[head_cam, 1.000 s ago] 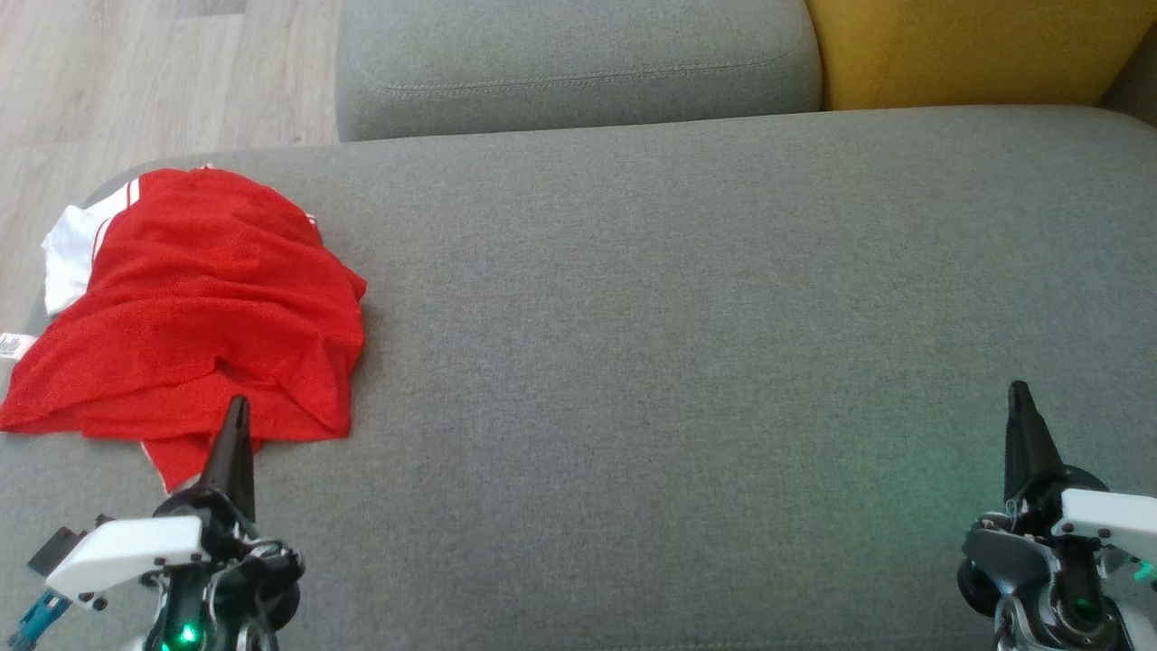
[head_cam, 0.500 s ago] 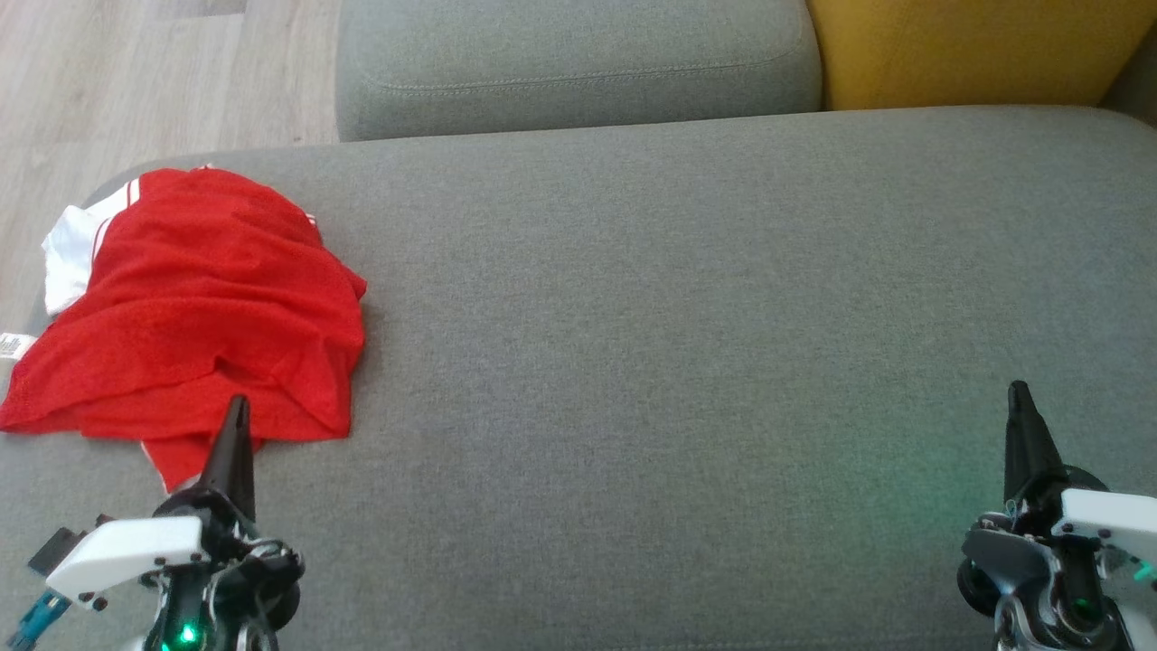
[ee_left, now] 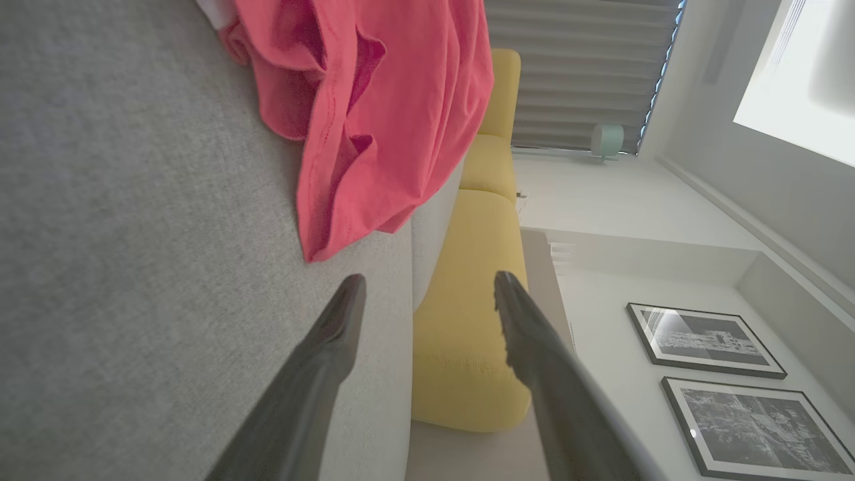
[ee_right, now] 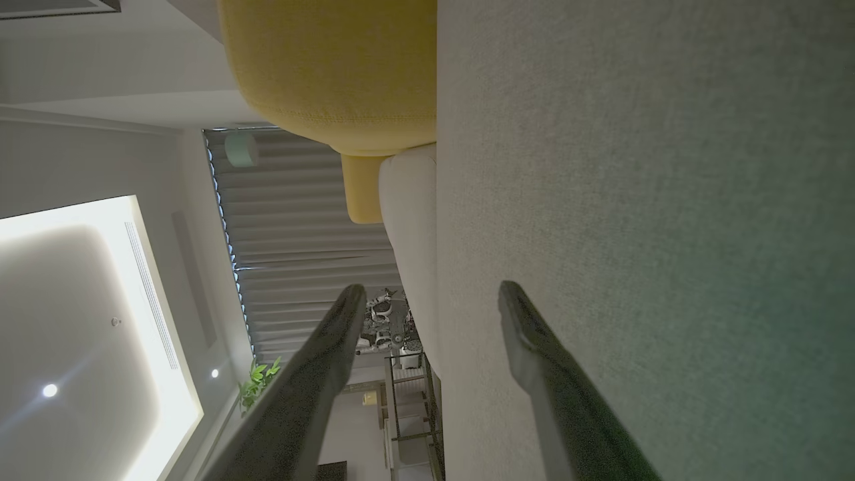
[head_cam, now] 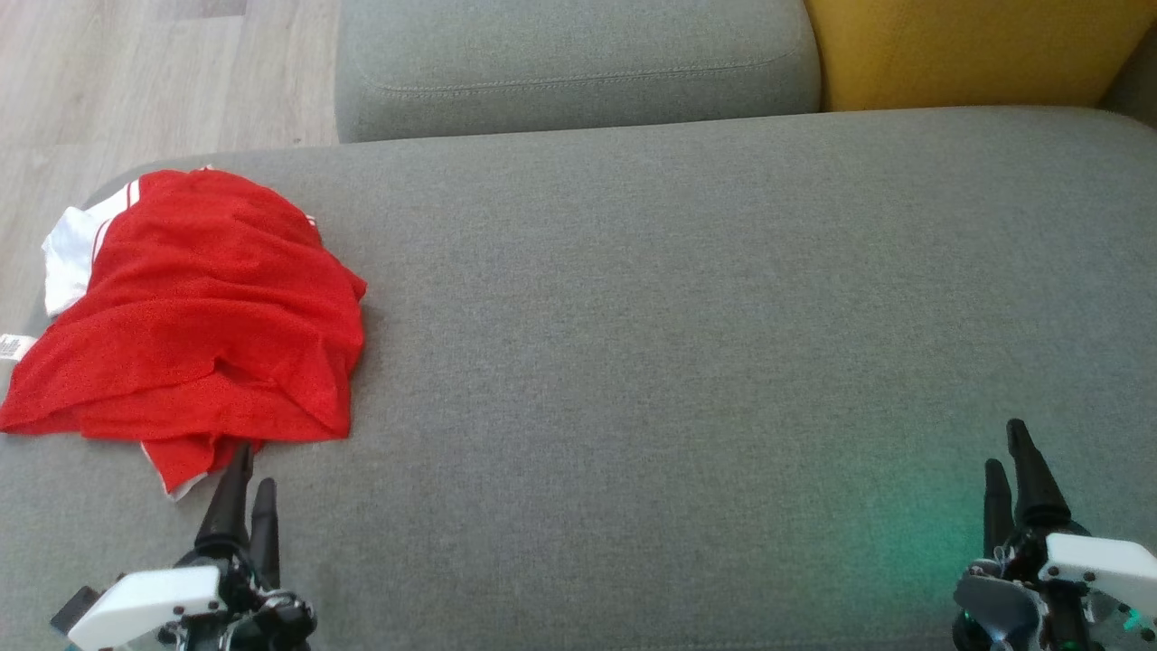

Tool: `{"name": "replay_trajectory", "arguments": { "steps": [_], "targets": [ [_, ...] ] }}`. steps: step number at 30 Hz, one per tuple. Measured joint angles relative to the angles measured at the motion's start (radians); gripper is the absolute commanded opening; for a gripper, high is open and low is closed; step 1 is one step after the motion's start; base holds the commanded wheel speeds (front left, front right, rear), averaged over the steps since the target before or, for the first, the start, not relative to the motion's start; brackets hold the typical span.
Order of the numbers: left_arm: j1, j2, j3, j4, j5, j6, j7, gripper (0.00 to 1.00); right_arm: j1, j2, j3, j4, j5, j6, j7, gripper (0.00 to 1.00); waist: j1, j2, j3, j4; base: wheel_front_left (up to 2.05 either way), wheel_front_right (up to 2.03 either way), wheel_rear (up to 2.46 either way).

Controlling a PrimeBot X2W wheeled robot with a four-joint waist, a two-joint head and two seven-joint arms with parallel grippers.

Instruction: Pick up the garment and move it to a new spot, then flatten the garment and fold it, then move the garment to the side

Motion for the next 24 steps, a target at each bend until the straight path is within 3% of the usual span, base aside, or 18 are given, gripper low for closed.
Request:
{"name": "replay_trajectory", "arguments": {
  "steps": [8,24],
  "targets": [
    [-0.001,0.000,0.000,-0.007,0.002,0.000,-0.025,1.00,-0.003,0.000,0.012,-0.009,-0.022,0.000,-0.023,1.00,0.0000,0.0000,-0.002,-0.003,0.00,0.00,0.00],
    [-0.018,0.000,0.026,-0.011,0.100,0.000,-0.071,1.00,-0.009,0.000,0.020,-0.043,-0.184,0.000,-0.067,1.00,0.0000,0.0000,-0.008,-0.010,0.00,0.00,0.00]
  ]
}}
